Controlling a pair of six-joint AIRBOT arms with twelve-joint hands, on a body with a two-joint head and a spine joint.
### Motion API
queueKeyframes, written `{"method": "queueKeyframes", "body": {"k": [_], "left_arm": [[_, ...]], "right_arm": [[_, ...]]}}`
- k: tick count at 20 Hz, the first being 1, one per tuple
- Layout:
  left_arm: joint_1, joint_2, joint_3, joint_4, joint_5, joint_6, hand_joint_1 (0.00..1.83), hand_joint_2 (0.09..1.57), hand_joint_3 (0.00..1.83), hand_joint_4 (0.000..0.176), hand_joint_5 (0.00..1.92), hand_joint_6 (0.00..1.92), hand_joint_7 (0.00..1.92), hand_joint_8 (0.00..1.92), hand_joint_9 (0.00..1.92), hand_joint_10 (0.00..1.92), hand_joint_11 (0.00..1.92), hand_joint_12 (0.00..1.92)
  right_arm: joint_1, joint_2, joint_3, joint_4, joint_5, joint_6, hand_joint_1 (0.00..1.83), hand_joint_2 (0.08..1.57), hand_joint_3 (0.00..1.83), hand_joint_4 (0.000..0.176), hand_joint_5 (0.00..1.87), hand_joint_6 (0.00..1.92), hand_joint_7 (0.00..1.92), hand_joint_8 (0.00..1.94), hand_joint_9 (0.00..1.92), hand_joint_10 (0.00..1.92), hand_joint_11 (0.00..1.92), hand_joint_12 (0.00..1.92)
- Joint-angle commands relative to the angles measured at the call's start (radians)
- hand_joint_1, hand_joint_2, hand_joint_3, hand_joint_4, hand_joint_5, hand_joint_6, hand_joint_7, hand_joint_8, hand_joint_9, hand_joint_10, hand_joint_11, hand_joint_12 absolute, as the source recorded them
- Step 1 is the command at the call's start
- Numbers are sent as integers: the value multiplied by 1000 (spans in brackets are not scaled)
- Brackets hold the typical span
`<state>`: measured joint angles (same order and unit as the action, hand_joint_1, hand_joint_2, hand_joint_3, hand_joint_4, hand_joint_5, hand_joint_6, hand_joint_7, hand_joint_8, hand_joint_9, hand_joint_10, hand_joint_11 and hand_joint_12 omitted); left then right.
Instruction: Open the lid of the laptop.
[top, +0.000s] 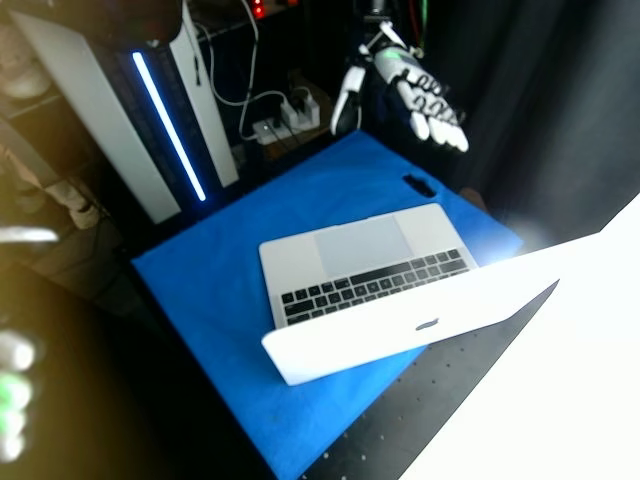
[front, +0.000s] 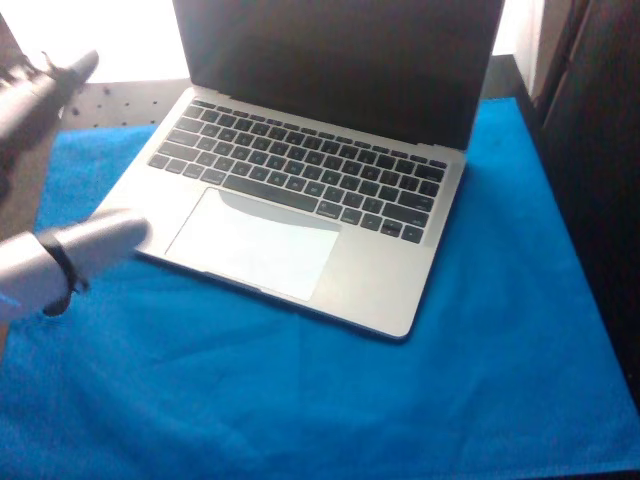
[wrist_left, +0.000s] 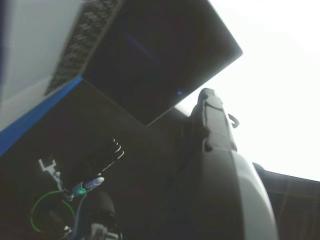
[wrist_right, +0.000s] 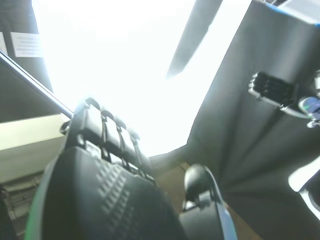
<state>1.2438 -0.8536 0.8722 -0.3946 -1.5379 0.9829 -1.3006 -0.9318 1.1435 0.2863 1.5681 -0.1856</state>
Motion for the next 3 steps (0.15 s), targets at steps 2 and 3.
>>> {"method": "queueKeyframes", "body": {"k": [2, 3], "left_arm": [[9, 5, -17, 34, -193, -5, 390, 1196, 11, 0, 2, 0, 0, 0, 0, 0, 0, 0], [10, 5, -22, 38, -193, -5, 417, 1194, 4, 0, 0, 0, 0, 0, 0, 0, 0, 0]], "right_arm": [[7, 0, -4, 23, 163, 5, 127, 1290, 0, 12, 6, 1, 0, 0, 0, 0, 0, 0], [7, -1, -7, 21, 173, 5, 97, 1283, 0, 24, 0, 0, 0, 0, 0, 0, 0, 0]]}}
